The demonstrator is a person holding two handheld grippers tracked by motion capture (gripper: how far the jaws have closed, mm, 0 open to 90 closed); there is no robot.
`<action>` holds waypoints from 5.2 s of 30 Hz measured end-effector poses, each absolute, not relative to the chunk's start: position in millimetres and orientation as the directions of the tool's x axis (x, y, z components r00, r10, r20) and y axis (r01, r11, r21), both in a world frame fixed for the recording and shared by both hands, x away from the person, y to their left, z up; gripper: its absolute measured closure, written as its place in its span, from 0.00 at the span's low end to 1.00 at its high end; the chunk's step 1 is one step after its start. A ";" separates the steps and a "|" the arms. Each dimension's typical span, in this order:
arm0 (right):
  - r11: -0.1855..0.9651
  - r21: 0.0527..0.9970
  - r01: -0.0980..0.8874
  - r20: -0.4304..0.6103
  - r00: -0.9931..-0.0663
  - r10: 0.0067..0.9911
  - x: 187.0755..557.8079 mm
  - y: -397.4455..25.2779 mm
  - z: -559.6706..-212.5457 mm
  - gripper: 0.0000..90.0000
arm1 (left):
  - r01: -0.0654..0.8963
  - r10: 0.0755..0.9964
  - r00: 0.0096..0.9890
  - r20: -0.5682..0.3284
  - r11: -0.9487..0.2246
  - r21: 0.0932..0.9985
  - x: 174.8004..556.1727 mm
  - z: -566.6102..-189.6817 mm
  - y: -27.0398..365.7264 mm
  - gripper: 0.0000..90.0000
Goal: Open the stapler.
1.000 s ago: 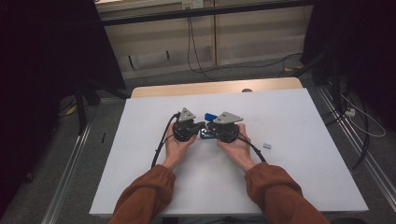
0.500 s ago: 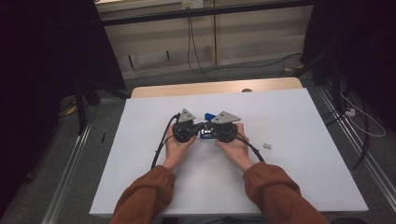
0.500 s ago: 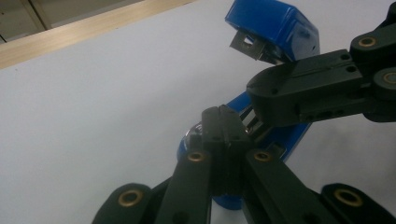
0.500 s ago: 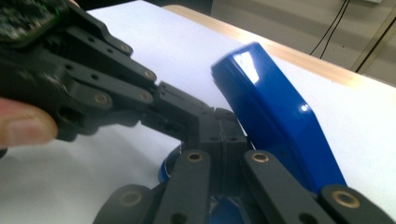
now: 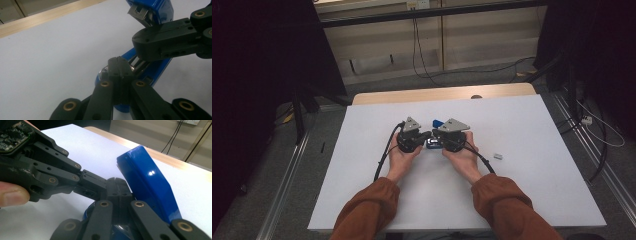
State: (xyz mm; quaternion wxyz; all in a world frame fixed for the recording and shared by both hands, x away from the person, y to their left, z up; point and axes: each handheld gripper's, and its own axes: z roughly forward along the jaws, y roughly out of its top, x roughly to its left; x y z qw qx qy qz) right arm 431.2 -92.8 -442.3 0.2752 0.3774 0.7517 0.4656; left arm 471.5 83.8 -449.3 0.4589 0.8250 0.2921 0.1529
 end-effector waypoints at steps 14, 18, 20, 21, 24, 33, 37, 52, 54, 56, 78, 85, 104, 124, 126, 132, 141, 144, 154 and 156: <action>0.261 0.914 0.312 -0.061 -0.530 0.846 429.5 -97.3 -436.1 1.00 | 0.346 0.621 0.783 -0.023 -0.404 0.847 472.2 -449.4 84.2 1.00; 0.256 0.916 0.308 -0.061 -0.524 0.849 429.3 -97.9 -435.7 1.00 | 0.348 0.622 0.783 -0.026 -0.403 0.847 472.2 -449.4 84.3 1.00; 0.256 0.916 0.308 -0.062 -0.522 0.851 429.1 -97.8 -435.7 1.00 | 0.348 0.623 0.782 -0.026 -0.402 0.847 472.1 -449.3 84.0 1.00; 0.255 0.916 0.308 -0.062 -0.522 0.851 429.2 -97.7 -435.7 1.00 | 0.349 0.623 0.782 -0.027 -0.401 0.847 472.2 -449.4 84.1 1.00; 0.252 0.918 0.305 -0.062 -0.518 0.853 429.1 -97.5 -436.1 1.00 | 0.351 0.621 0.783 -0.031 -0.400 0.847 472.5 -449.5 84.3 1.00; 0.241 0.928 0.284 -0.072 -0.499 0.864 428.1 -99.0 -434.4 1.00 | 0.345 0.622 0.783 -0.018 -0.410 0.844 472.0 -448.8 83.8 1.00; 0.240 0.930 0.280 -0.074 -0.495 0.866 427.7 -99.1 -434.3 1.00 | 0.346 0.623 0.782 -0.018 -0.409 0.844 472.0 -448.8 83.7 1.00; 0.219 0.944 0.246 -0.084 -0.465 0.881 425.2 -108.7 -425.4 1.00 | 0.354 0.623 0.782 -0.033 -0.399 0.846 473.0 -449.2 84.7 1.00; 0.217 0.945 0.246 -0.082 -0.466 0.881 425.1 -109.8 -424.4 1.00 | 0.367 0.626 0.778 -0.050 -0.388 0.845 473.3 -449.5 85.3 1.00; 0.220 0.944 0.247 -0.083 -0.464 0.882 424.9 -110.7 -423.9 1.00 | 0.361 0.624 0.780 -0.043 -0.393 0.846 473.1 -449.3 84.8 1.00; 0.210 0.943 0.259 -0.075 -0.448 0.891 425.3 -120.3 -419.2 1.00 | 0.356 0.623 0.781 -0.037 -0.395 0.847 473.3 -449.1 84.8 1.00; 0.202 0.944 0.262 -0.066 -0.447 0.892 425.0 -122.1 -418.0 1.00 | 0.357 0.624 0.780 -0.036 -0.398 0.845 473.1 -448.9 84.6 1.00; 0.193 0.944 0.269 -0.068 -0.412 0.909 421.7 -129.6 -412.7 1.00 | 0.359 0.624 0.781 -0.039 -0.396 0.845 472.8 -449.2 84.6 1.00; 0.187 0.943 0.275 -0.069 -0.388 0.919 418.4 -146.0 -412.3 1.00 | 0.357 0.625 0.780 -0.036 -0.397 0.846 472.6 -449.3 84.6 1.00; 0.180 0.944 0.278 -0.062 -0.386 0.920 418.7 -147.0 -412.3 1.00 | 0.360 0.626 0.779 -0.041 -0.393 0.846 472.7 -449.5 84.9 1.00; 0.171 0.943 0.285 -0.053 -0.377 0.925 418.0 -153.8 -413.7 1.00 | 0.358 0.626 0.779 -0.037 -0.395 0.846 472.5 -449.5 84.7 1.00; 0.183 0.936 0.300 -0.060 -0.378 0.924 417.8 -157.9 -413.1 1.00 | 0.359 0.627 0.778 -0.038 -0.395 0.846 472.4 -449.4 84.6 1.00; 0.180 0.935 0.307 -0.056 -0.373 0.926 417.6 -160.6 -413.5 1.00 | 0.358 0.627 0.778 -0.036 -0.397 0.845 472.3 -449.3 84.6 1.00; 0.151 0.929 0.337 -0.028 -0.343 0.939 418.5 -174.1 -420.5 1.00 | 0.354 0.624 0.781 -0.031 -0.401 0.845 472.1 -449.2 84.5 1.00; 0.135 0.932 0.338 -0.009 -0.349 0.937 419.1 -178.8 -422.7 1.00 | 0.355 0.624 0.781 -0.033 -0.400 0.845 472.1 -449.3 84.7 1.00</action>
